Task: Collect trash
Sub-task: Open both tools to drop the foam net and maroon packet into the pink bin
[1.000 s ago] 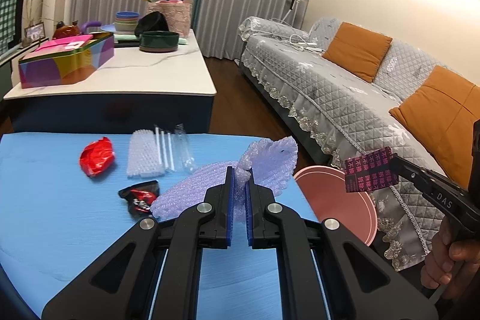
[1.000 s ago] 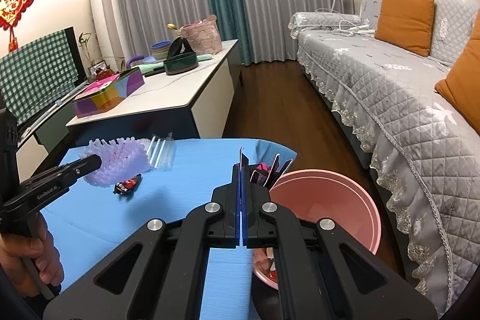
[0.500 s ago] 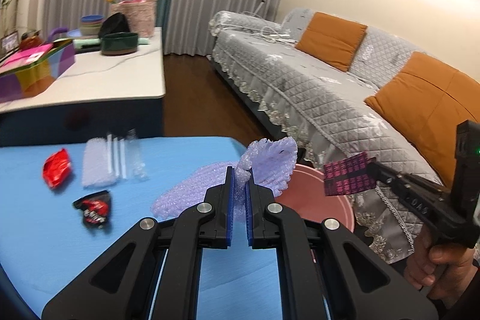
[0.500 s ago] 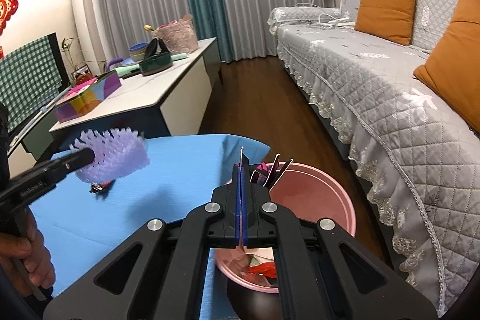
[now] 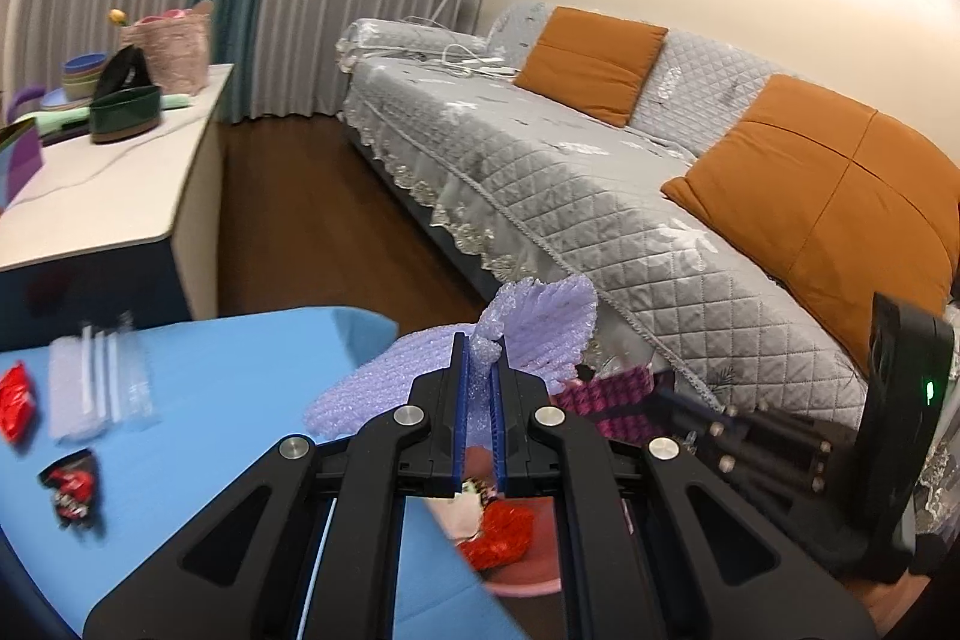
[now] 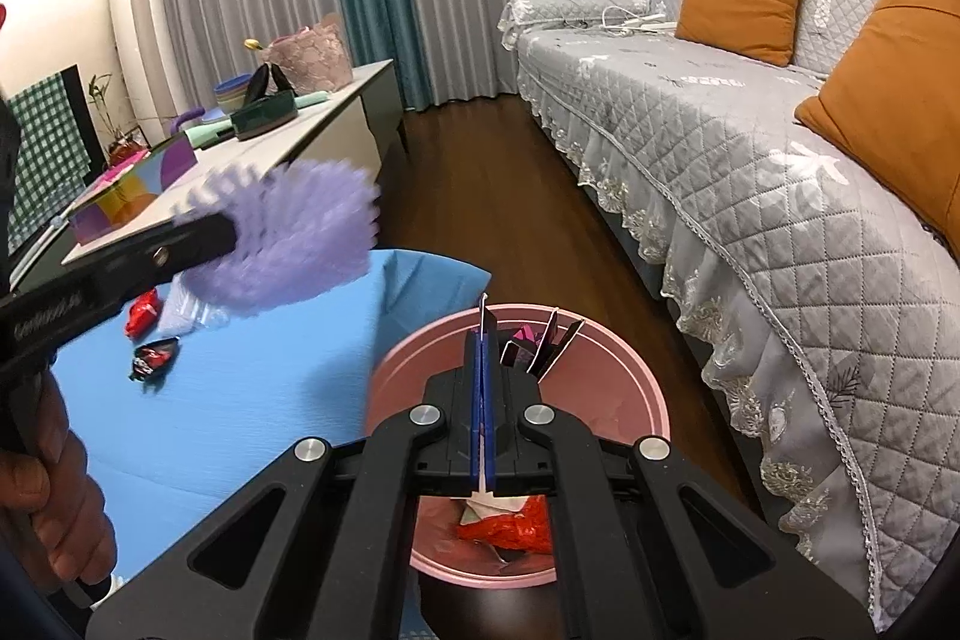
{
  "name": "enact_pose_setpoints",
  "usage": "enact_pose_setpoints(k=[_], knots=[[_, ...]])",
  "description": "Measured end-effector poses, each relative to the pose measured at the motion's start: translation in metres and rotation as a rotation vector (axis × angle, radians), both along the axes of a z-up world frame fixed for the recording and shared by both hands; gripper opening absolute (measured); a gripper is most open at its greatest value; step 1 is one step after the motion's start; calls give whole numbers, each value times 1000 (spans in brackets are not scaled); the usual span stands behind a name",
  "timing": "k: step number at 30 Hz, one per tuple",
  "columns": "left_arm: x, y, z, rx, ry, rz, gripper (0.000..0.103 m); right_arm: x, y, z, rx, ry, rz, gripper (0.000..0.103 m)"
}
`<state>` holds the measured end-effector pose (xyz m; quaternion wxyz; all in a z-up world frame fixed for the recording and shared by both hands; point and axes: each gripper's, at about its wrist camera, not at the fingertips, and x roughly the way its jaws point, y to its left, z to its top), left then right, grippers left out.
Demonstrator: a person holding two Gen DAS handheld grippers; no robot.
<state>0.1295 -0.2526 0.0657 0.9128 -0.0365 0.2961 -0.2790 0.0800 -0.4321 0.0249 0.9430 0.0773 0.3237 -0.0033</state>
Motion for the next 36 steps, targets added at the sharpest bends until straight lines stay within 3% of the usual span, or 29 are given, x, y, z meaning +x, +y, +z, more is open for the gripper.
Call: enact_pose_setpoints(k=[14, 17, 18, 20, 33, 36], knots=[[25, -47, -26, -9, 65, -102, 7, 12, -19, -18, -2, 48, -48, 1], [27, -49, -27, -1, 74, -110, 18, 15, -18, -20, -26, 65, -75, 11], [27, -47, -27, -3, 76, -105, 29, 15, -20, -21, -28, 75, -91, 27], [27, -41, -26, -15, 82, -97, 32, 15, -23, -23, -24, 81, -115, 54], [-5, 33, 4, 0, 51, -17, 32, 9, 3, 1, -39, 3, -96, 56], [-19, 60, 15, 17, 29, 13, 32, 6, 14, 13, -38, -46, -110, 64]])
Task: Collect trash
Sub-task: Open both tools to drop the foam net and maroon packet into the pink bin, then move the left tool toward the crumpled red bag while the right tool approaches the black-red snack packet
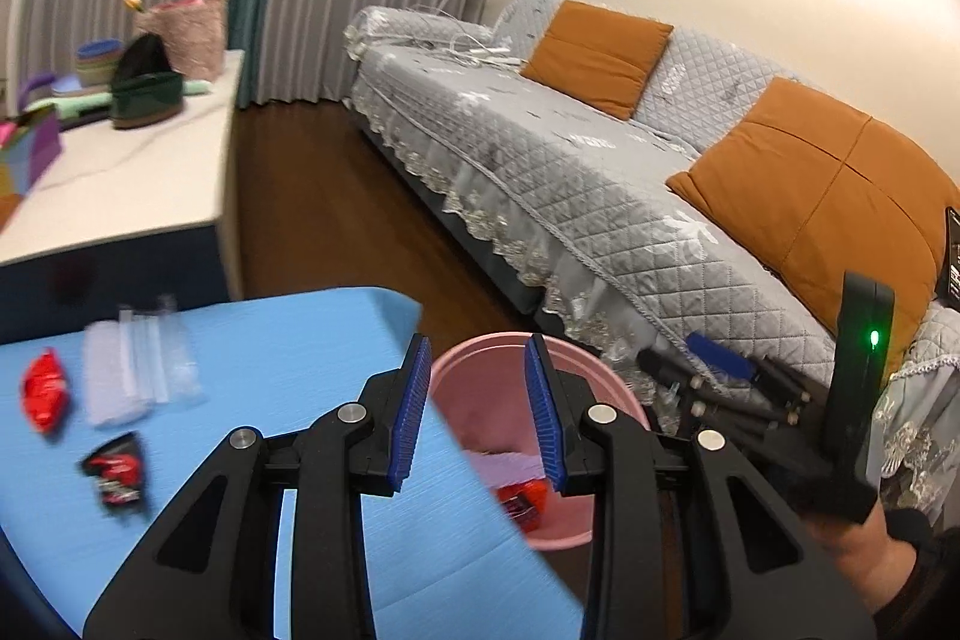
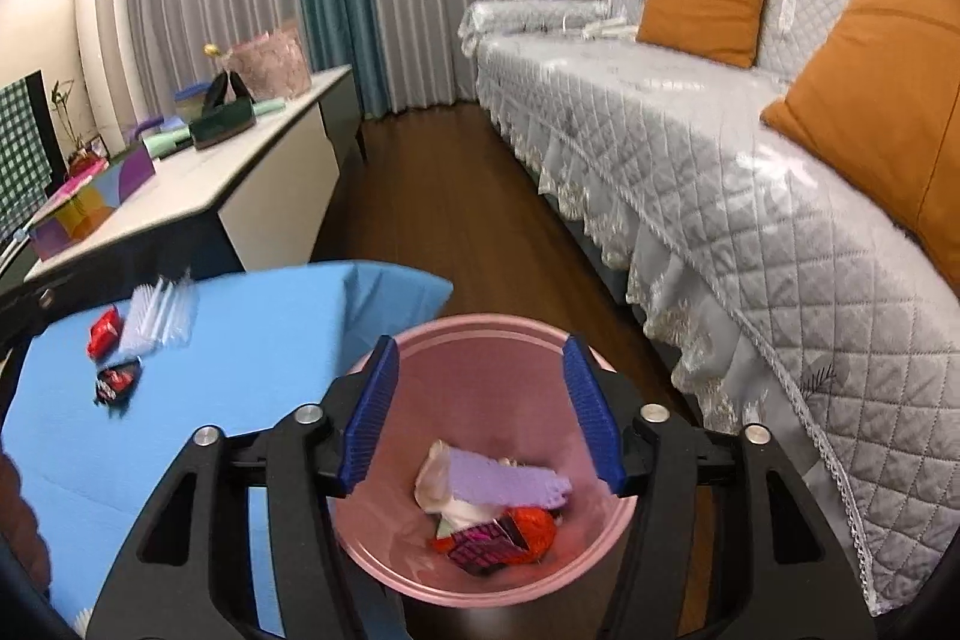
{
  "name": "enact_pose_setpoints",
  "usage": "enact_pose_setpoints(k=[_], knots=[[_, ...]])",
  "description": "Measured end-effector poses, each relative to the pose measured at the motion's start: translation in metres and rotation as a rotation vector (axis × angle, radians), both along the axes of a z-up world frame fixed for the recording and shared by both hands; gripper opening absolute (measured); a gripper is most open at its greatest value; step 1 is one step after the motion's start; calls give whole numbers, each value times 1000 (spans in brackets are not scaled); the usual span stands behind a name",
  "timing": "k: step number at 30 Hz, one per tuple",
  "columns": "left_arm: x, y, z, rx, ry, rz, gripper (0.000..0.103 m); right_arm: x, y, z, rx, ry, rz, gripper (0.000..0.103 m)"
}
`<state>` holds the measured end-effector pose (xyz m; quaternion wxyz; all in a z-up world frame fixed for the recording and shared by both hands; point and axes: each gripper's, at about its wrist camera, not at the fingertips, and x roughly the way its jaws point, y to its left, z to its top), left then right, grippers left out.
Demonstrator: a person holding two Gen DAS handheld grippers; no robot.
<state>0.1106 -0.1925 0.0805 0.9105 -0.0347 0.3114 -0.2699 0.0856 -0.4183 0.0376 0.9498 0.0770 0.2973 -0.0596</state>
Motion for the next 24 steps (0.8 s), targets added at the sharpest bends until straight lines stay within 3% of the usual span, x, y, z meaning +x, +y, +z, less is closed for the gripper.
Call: enact_pose_setpoints(k=[12, 15, 24], knots=[[-31, 103, 33, 42, -85, 156, 35, -6, 50, 29, 6, -107, 26, 66], [-35, 123, 25, 59, -104, 207, 36, -3, 58, 28, 24, -83, 67, 66], [-33, 159, -7, 56, -47, 301, 36, 7, 83, 22, 36, -35, 127, 65]])
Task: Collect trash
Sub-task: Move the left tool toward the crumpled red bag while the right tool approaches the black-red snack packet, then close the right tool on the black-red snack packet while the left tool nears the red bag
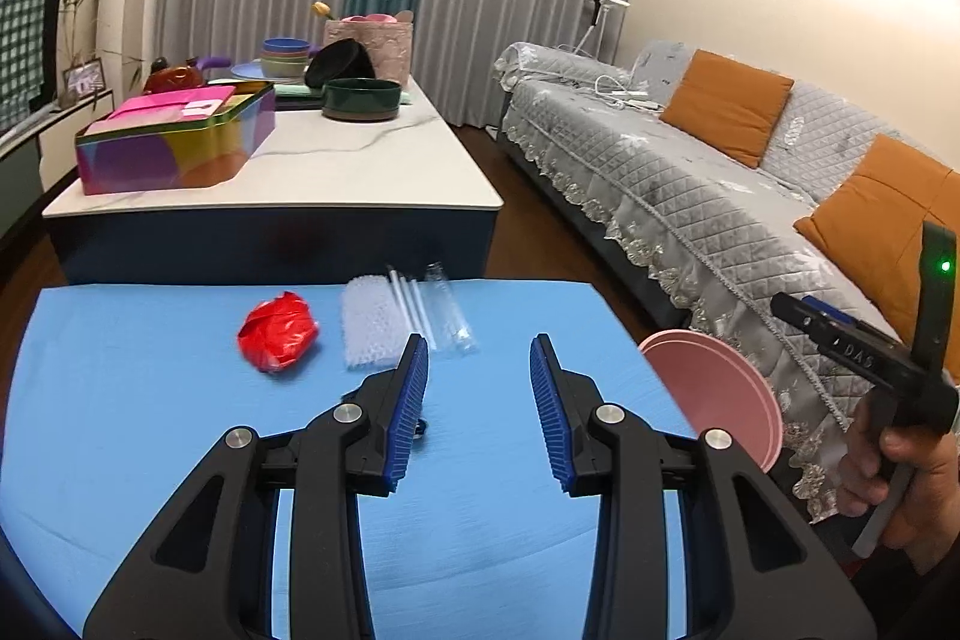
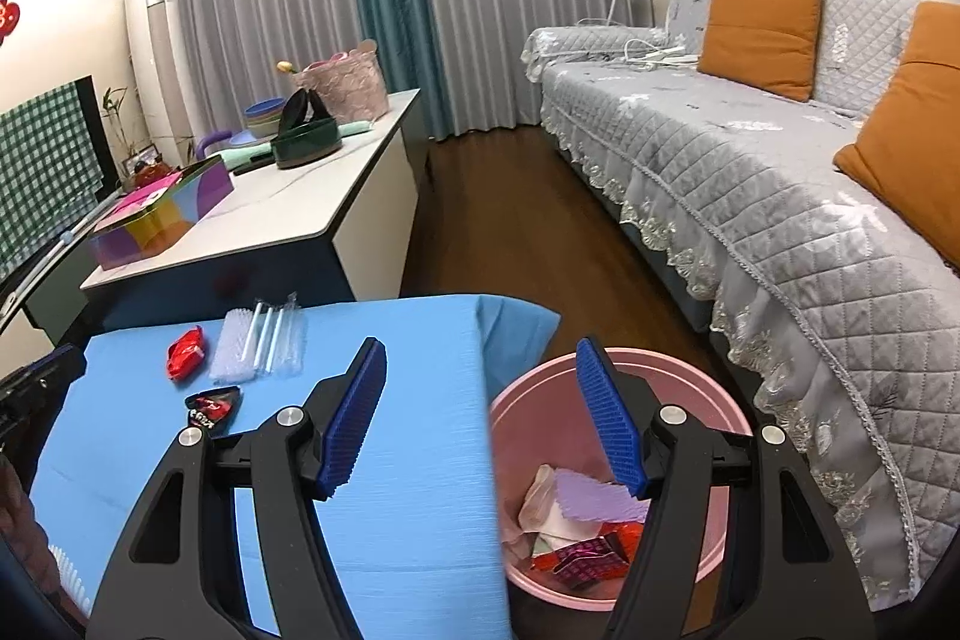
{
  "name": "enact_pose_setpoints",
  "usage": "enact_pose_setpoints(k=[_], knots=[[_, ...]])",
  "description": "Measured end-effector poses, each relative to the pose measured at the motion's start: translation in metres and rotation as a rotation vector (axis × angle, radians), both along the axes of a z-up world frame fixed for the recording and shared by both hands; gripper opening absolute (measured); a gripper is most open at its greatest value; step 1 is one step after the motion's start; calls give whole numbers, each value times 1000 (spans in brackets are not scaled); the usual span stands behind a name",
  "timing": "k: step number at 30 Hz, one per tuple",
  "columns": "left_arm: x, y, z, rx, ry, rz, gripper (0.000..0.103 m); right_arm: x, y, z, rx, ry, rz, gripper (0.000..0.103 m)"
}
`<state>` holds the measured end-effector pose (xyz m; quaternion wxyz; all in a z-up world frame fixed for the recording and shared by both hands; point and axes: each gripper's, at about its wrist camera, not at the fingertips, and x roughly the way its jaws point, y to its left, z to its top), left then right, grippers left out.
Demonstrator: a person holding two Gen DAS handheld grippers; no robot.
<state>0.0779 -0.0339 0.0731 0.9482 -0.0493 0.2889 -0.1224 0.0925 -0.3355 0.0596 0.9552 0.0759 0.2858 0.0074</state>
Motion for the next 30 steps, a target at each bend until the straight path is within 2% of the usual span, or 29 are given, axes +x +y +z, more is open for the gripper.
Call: enact_pose_setpoints(k=[4, 7, 11, 14, 26, 28, 30], knots=[[2, 14, 0, 3, -13, 29, 36, 5, 17, -1, -5, 2, 35, 62], [2, 27, -3, 3, -12, 62, 34, 7, 30, 0, -4, -7, 64, 53], [2, 45, -10, 5, -5, 108, 26, 14, 50, -6, 10, -1, 122, 34], [3, 60, -16, 14, 4, 140, 21, 20, 66, -11, 19, 12, 157, 29], [15, 112, -34, -18, 47, 259, 19, 43, 151, -40, 59, 47, 317, 30], [18, 120, -38, -23, 53, 274, 19, 48, 163, -47, 67, 60, 336, 34], [19, 125, -40, -27, 57, 285, 19, 55, 177, -55, 69, 72, 349, 42]])
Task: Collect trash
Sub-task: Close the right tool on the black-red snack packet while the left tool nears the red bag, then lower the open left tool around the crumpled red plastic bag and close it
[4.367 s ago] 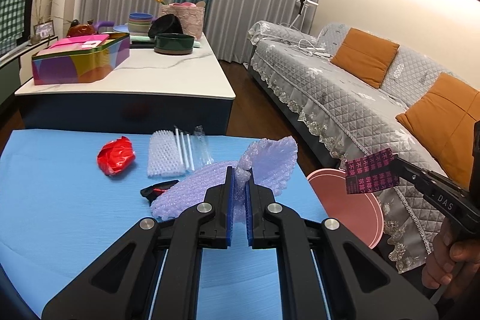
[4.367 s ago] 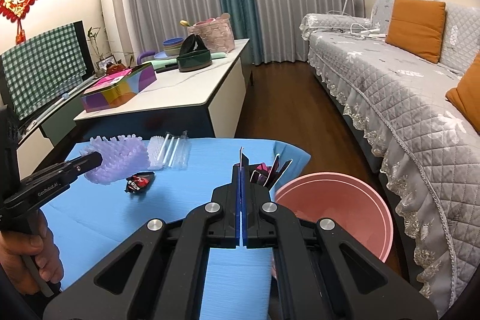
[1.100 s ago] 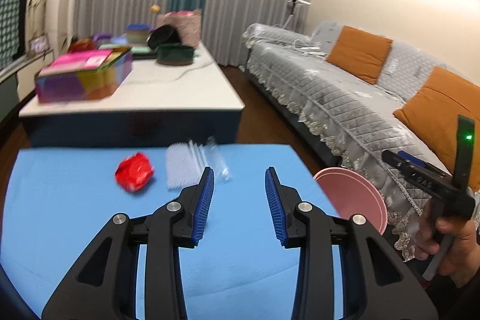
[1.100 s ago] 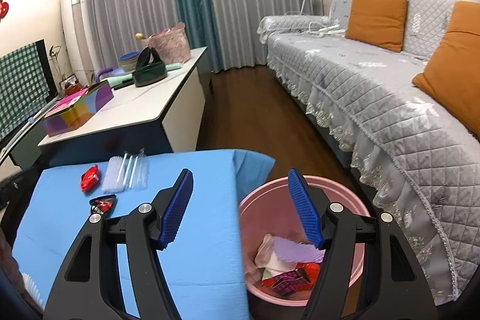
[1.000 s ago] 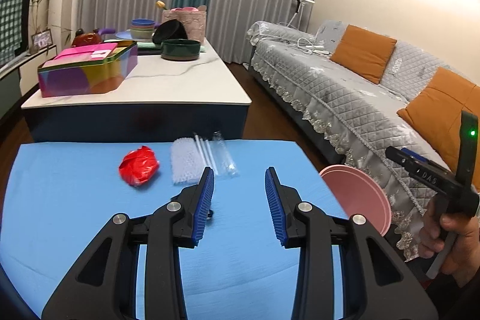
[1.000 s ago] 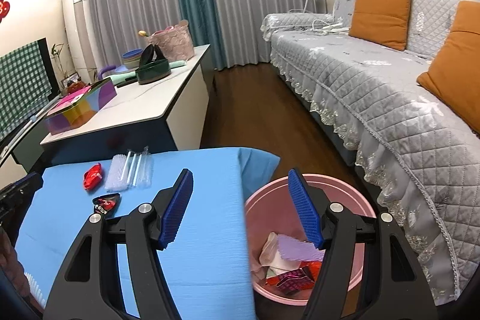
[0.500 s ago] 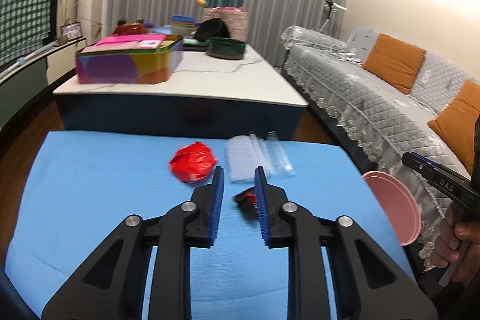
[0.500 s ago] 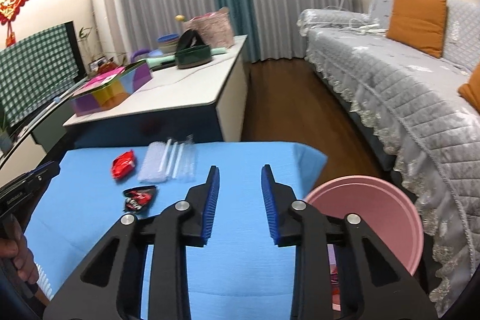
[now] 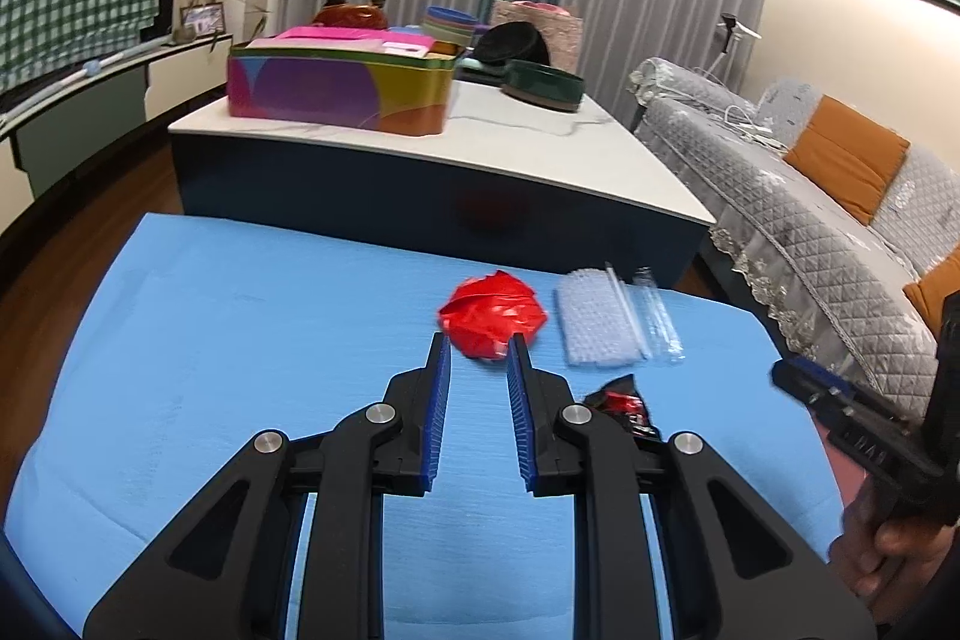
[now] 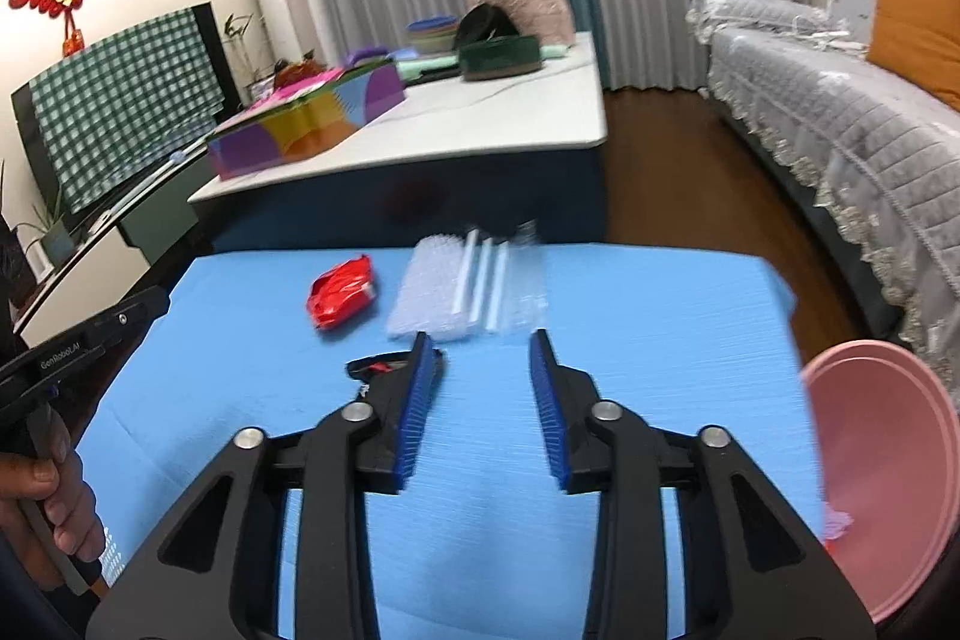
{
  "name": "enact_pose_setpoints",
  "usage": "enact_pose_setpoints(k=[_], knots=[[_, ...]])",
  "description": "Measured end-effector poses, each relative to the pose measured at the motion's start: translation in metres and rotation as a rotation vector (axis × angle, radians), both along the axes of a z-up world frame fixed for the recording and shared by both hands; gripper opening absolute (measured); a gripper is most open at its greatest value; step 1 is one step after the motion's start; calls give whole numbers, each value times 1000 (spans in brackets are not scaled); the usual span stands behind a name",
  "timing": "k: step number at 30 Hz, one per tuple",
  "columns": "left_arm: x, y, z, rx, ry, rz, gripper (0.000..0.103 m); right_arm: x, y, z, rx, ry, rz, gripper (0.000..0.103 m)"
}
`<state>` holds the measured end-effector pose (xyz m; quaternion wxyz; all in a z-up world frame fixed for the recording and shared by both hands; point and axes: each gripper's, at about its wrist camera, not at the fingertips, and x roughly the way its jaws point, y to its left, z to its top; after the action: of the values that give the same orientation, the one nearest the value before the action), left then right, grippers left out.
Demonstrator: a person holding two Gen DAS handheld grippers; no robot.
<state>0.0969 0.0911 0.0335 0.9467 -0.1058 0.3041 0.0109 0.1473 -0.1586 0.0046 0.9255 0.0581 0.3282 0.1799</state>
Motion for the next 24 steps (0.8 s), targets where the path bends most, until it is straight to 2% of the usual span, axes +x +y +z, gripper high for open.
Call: enact_pose_setpoints(k=[2, 6, 15, 16, 17, 18, 19, 21, 24], knots=[[1, 5, -1, 4, 2, 8, 19, 4, 11, -7, 4, 14, 13, 46], [3, 17, -6, -1, 11, 28, 19, 15, 35, -24, -4, 50, 48, 62], [14, 24, -18, -8, 31, 39, 19, 41, 62, -53, -21, 168, 81, 64], [16, 24, -20, -13, 33, 40, 19, 43, 62, -55, -26, 178, 85, 63], [20, 22, -23, -21, 35, 41, 19, 43, 62, -56, -30, 188, 90, 56], [22, 21, -25, -28, 37, 40, 19, 44, 63, -58, -41, 196, 95, 44], [26, 19, -28, -33, 39, 38, 19, 43, 63, -60, -50, 198, 95, 38], [34, 14, -34, -35, 42, 32, 19, 40, 60, -59, -48, 189, 102, 32], [49, 4, -44, -44, 51, 28, 19, 37, 48, -52, -63, 162, 78, 29]])
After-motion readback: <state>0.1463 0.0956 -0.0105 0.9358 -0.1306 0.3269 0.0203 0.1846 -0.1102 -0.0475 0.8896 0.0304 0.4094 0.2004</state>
